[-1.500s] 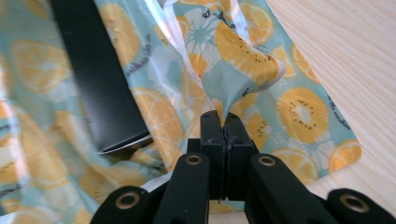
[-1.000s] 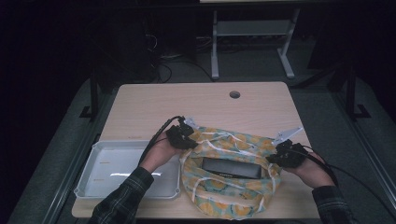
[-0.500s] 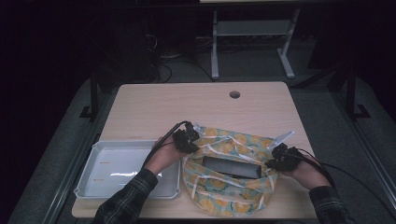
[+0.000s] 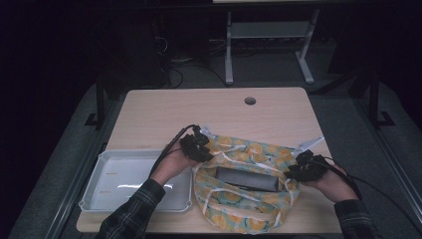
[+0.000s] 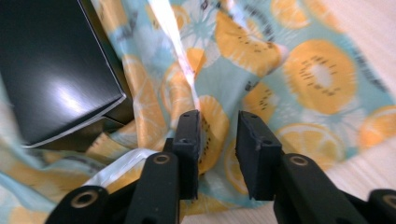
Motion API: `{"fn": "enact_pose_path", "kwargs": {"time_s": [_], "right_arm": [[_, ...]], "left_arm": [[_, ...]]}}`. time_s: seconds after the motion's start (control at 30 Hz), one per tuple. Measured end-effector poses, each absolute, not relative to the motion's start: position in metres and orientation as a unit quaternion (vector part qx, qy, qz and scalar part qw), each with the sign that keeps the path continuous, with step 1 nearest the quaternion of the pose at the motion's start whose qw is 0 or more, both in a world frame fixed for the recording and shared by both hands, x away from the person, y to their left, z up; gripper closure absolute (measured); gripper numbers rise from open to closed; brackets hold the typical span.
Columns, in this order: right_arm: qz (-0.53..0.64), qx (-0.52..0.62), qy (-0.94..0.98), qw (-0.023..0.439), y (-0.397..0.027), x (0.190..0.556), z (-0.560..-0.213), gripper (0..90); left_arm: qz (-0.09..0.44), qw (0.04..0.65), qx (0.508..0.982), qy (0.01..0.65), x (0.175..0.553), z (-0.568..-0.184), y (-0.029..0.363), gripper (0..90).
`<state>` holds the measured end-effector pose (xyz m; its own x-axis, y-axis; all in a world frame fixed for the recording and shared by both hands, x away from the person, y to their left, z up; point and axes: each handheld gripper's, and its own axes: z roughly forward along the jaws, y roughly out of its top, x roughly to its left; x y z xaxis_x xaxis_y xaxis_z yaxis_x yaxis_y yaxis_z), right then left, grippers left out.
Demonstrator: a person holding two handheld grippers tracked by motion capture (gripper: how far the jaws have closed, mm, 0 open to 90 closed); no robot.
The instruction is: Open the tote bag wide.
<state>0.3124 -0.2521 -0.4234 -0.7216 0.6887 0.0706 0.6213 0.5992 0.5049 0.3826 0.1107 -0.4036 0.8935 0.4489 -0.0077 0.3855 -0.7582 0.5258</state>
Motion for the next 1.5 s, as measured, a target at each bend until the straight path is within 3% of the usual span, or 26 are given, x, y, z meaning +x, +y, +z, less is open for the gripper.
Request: {"fn": "enact_pose_path", "kwargs": {"time_s": [0.07,0.2,0.3,0.4,0.53,0.6,0.73,0.83,1.1,1.5], "right_arm": [[0.271,0.368,0.886,0.076,-0.255,0.309,-0.414,66.5],[0.294,0.362,0.881,0.082,-0.257,0.302,-0.399,67.9],[0.302,0.351,0.882,0.087,-0.256,0.296,-0.392,73.2],[0.310,0.334,0.886,0.088,-0.252,0.289,-0.385,85.3],[0.310,0.324,0.890,0.088,-0.249,0.286,-0.384,86.9],[0.311,0.323,0.889,0.091,-0.248,0.286,-0.384,86.3],[0.314,0.319,0.890,0.091,-0.246,0.286,-0.382,86.5],[0.316,0.313,0.891,0.090,-0.244,0.286,-0.381,88.7],[0.324,0.310,0.889,0.094,-0.243,0.290,-0.379,89.6],[0.292,0.306,0.902,0.090,-0.231,0.301,-0.393,89.6]], "left_arm": [[0.054,0.280,0.932,0.225,0.381,-0.395,0.113,69.4],[0.050,0.299,0.927,0.219,0.373,-0.381,0.115,79.0],[0.054,0.301,0.929,0.211,0.368,-0.374,0.116,84.2],[0.057,0.311,0.927,0.204,0.362,-0.366,0.118,87.7],[0.057,0.313,0.927,0.199,0.356,-0.360,0.119,87.5],[0.077,0.322,0.921,0.206,0.355,-0.357,0.120,69.9],[0.080,0.337,0.914,0.213,0.356,-0.350,0.124,71.9],[0.064,0.346,0.914,0.203,0.352,-0.344,0.126,87.9],[0.036,0.364,0.913,0.181,0.335,-0.333,0.123,89.8],[0.001,0.322,0.931,0.171,0.315,-0.371,0.118,89.7]]}}
